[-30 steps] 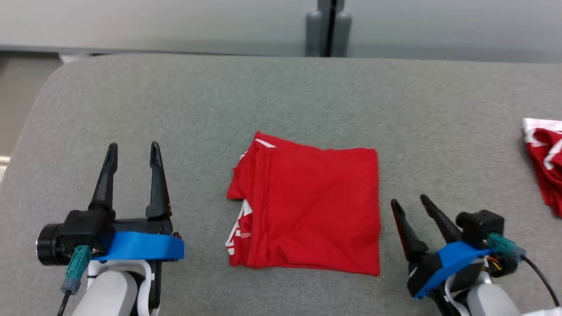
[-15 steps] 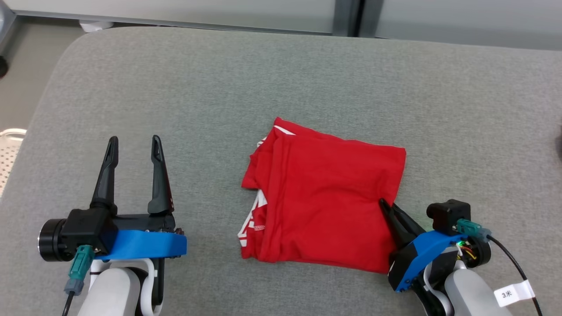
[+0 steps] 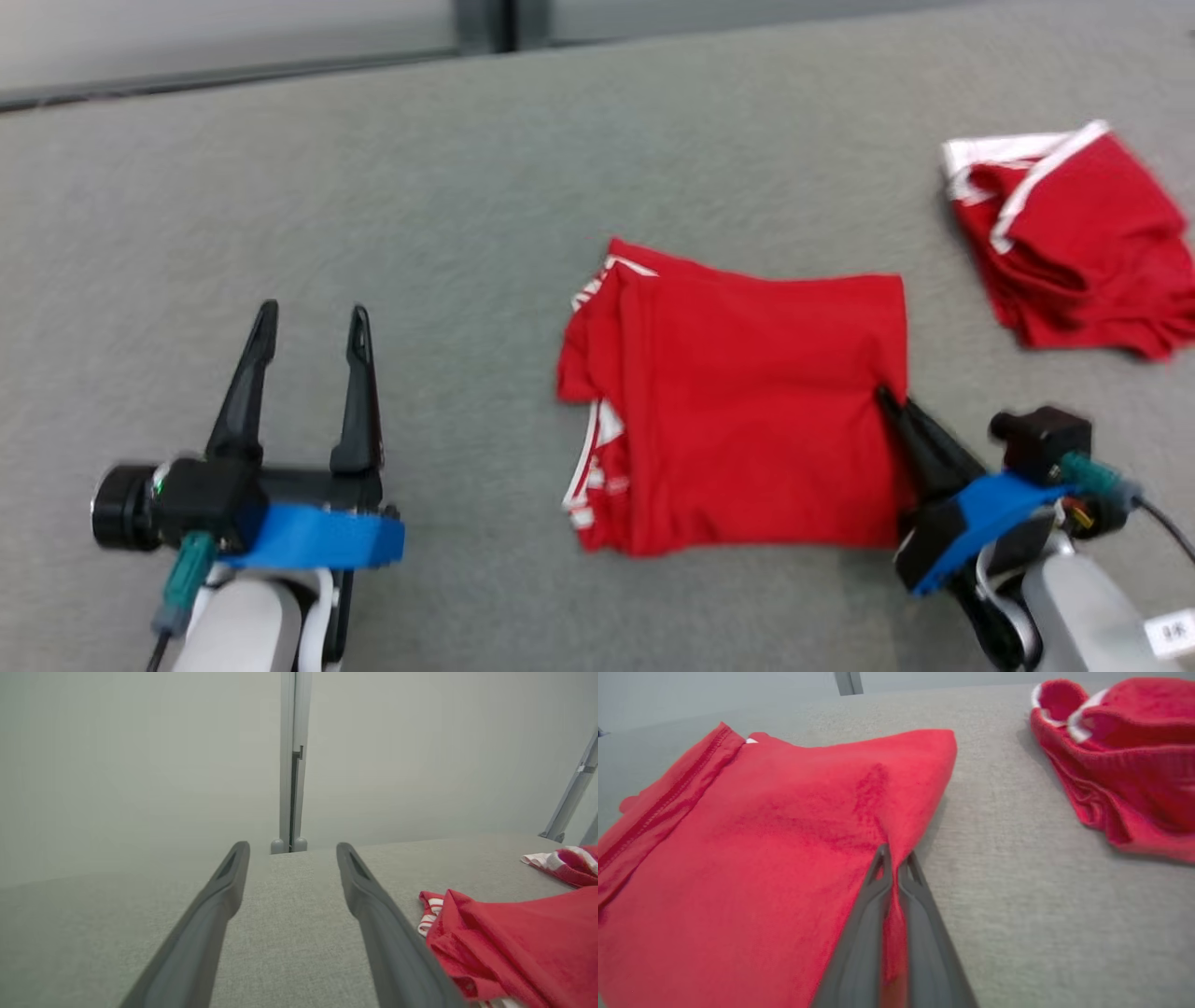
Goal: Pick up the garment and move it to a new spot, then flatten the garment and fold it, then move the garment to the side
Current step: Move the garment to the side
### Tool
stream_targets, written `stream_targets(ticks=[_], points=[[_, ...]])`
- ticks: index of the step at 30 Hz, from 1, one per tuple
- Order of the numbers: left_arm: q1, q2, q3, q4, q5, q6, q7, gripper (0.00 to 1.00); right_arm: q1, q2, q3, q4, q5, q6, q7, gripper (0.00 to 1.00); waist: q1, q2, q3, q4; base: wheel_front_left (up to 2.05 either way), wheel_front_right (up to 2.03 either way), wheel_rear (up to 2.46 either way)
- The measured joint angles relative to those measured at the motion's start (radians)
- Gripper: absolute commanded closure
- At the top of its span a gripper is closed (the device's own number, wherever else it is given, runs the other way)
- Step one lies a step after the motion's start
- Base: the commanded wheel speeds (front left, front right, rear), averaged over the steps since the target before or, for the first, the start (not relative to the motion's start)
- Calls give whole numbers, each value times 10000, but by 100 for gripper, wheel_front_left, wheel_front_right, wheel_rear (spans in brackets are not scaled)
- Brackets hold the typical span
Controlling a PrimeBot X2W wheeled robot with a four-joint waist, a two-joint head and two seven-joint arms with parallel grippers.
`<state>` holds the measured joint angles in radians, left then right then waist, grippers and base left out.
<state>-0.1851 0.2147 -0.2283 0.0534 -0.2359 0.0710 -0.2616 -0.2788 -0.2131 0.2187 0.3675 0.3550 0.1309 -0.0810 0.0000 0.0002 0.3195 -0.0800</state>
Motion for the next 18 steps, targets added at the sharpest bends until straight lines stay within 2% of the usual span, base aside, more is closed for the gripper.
stream_targets(ticks=[5, 9, 18], points=[[-147, 117, -157, -94, 67, -102, 105, 0, -138, -320, -493, 52, 121, -2, -19, 100, -1, 0, 144, -1127, 0, 0, 0], [-364, 159, -291, -171, 111, -159, 230, 0, -616, -612, -640, 203, 207, 0, -96, 100, 0, 0, 258, -1691, 0, 0, 0], [-994, 276, -520, -368, 318, -270, 401, 0, -2661, -1927, -328, 221, 130, 0, -543, 100, 1, 0, 1009, -1761, 0, 0, 0]])
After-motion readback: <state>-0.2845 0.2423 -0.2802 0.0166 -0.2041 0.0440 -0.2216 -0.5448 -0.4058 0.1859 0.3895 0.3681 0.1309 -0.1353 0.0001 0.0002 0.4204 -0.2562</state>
